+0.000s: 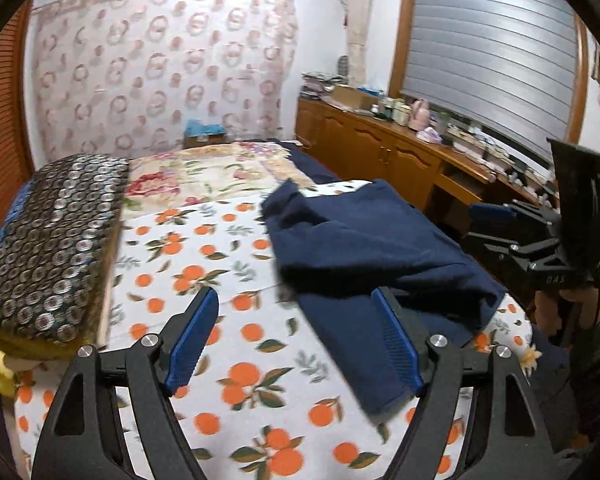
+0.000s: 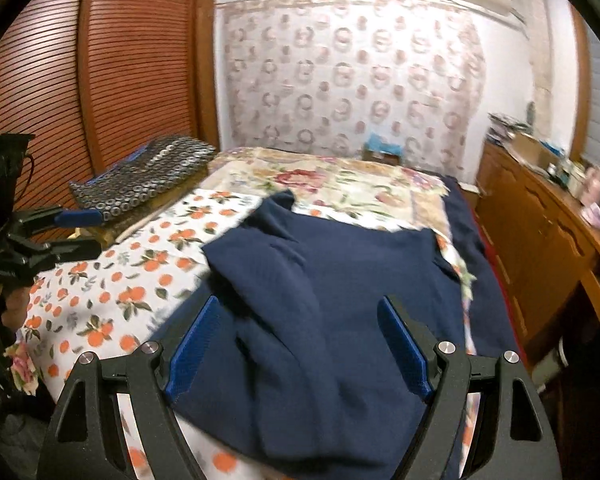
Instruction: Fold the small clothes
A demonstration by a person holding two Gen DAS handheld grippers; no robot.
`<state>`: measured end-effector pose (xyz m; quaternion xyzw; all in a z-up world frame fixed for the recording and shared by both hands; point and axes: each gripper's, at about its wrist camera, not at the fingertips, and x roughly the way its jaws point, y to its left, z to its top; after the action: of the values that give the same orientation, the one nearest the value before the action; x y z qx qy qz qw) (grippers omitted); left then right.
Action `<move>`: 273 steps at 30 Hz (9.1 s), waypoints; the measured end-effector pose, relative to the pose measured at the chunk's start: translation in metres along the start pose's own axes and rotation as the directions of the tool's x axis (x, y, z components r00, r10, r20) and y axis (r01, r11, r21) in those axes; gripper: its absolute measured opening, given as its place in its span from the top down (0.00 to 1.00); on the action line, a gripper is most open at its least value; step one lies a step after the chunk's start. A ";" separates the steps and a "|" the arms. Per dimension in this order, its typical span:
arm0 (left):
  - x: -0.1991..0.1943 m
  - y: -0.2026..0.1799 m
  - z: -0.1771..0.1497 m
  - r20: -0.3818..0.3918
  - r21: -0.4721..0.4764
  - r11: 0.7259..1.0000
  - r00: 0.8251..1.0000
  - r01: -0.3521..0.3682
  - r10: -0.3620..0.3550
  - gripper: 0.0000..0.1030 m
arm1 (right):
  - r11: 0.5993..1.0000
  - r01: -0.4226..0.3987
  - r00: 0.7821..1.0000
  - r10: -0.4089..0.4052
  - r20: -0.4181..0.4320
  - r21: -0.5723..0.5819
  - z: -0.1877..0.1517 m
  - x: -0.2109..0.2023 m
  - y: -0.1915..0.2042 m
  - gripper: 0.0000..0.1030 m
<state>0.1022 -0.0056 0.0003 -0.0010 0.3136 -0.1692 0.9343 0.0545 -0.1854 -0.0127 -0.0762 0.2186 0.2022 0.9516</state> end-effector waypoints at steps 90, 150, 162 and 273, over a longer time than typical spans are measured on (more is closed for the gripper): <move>0.031 -0.034 -0.037 -0.055 0.006 1.000 0.998 0.012 -0.012 0.23 | 0.977 0.103 0.975 -0.063 -0.212 0.185 -0.052 0.016 -0.094 0.45; 0.153 -0.044 0.025 -0.203 0.104 0.994 0.979 0.035 -0.013 0.23 | 0.981 0.073 0.987 -0.046 -0.155 0.178 0.032 0.090 -0.180 0.56; 0.178 -0.046 0.014 -0.264 0.113 0.993 0.964 0.040 -0.008 0.23 | 0.979 -0.003 0.978 0.045 -0.203 0.203 0.059 0.152 -0.209 0.66; 0.058 -0.080 0.014 -0.059 0.014 0.971 0.970 0.238 -0.237 0.93 | 0.983 0.133 0.991 -0.132 -0.014 0.124 -0.021 -0.062 -0.146 0.92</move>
<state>0.1282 -0.1005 -0.0140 -0.0239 0.3358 -0.2831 0.8981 0.0565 -0.3446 0.0045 -0.0313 0.2279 0.1240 0.9653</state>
